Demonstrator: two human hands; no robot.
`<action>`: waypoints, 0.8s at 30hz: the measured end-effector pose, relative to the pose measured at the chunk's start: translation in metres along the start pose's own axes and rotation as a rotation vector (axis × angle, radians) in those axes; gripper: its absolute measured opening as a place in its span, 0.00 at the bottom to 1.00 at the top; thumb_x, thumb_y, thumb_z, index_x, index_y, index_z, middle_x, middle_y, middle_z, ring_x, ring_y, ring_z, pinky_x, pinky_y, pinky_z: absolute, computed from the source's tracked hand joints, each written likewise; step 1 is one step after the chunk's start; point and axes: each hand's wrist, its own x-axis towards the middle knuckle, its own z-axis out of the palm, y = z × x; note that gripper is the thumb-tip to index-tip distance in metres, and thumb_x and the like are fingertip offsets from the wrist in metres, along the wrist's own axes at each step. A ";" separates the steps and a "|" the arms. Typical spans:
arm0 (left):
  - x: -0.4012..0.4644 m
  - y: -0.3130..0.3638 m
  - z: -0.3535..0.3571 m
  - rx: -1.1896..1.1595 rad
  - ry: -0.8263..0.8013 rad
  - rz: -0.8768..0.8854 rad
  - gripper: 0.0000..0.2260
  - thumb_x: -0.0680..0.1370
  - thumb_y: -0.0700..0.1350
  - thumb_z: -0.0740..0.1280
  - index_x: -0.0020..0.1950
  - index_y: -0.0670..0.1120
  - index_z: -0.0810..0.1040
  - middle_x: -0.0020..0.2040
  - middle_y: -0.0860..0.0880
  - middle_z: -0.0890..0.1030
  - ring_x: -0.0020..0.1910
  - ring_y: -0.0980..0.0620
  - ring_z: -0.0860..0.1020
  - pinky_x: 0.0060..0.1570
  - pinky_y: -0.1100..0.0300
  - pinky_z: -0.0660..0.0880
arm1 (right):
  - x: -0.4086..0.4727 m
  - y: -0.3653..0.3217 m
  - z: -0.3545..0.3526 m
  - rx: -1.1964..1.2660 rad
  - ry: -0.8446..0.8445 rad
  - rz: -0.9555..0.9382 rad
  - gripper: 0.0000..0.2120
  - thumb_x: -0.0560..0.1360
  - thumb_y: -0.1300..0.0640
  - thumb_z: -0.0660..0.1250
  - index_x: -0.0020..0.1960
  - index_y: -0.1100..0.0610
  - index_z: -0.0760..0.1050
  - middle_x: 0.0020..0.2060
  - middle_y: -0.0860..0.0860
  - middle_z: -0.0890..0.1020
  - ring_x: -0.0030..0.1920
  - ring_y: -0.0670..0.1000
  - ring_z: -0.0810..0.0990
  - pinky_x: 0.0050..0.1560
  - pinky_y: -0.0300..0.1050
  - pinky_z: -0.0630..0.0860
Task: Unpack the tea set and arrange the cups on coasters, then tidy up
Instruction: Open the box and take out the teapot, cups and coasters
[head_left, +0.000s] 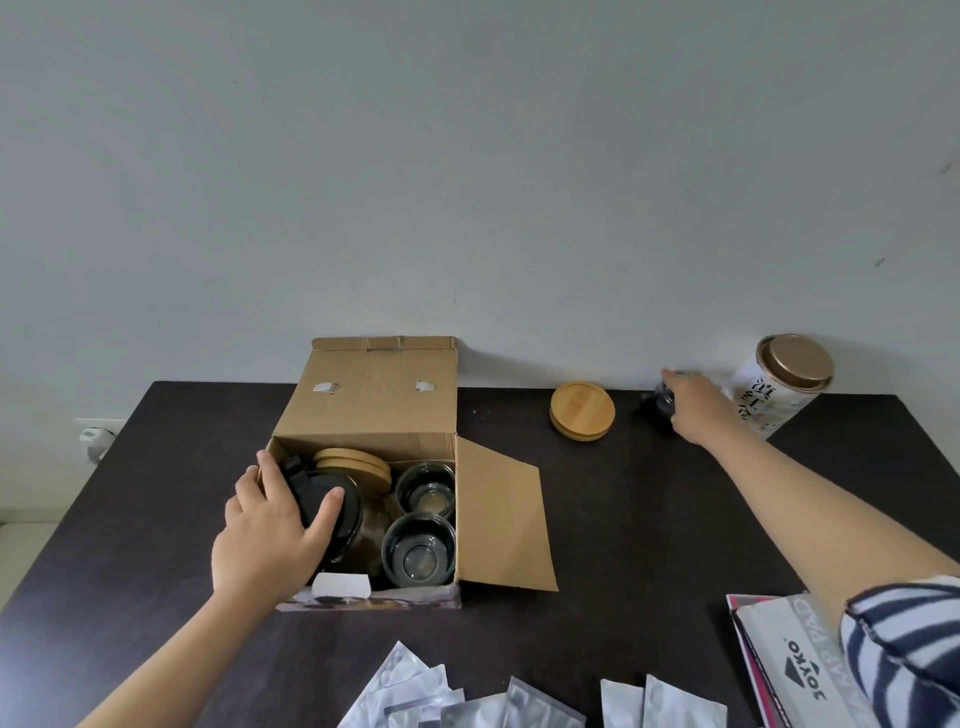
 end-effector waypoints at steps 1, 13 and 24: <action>0.000 0.000 0.000 -0.001 0.000 0.000 0.41 0.74 0.67 0.54 0.77 0.42 0.45 0.73 0.38 0.60 0.69 0.36 0.63 0.55 0.42 0.72 | -0.006 -0.007 -0.003 0.003 0.008 -0.027 0.36 0.73 0.67 0.64 0.77 0.53 0.56 0.69 0.61 0.67 0.69 0.61 0.66 0.61 0.56 0.73; -0.004 0.000 -0.004 -0.022 0.006 0.020 0.42 0.74 0.68 0.52 0.77 0.41 0.45 0.74 0.38 0.58 0.69 0.37 0.63 0.56 0.45 0.72 | -0.162 -0.175 -0.044 0.594 0.035 -0.317 0.22 0.72 0.50 0.71 0.65 0.53 0.74 0.59 0.48 0.79 0.50 0.45 0.76 0.50 0.40 0.72; -0.004 -0.001 -0.003 -0.024 0.012 0.041 0.43 0.75 0.69 0.51 0.77 0.40 0.44 0.74 0.37 0.59 0.69 0.38 0.64 0.57 0.47 0.72 | -0.225 -0.252 -0.014 -0.019 -0.140 -0.434 0.29 0.69 0.31 0.64 0.58 0.53 0.74 0.54 0.52 0.78 0.62 0.57 0.68 0.55 0.52 0.64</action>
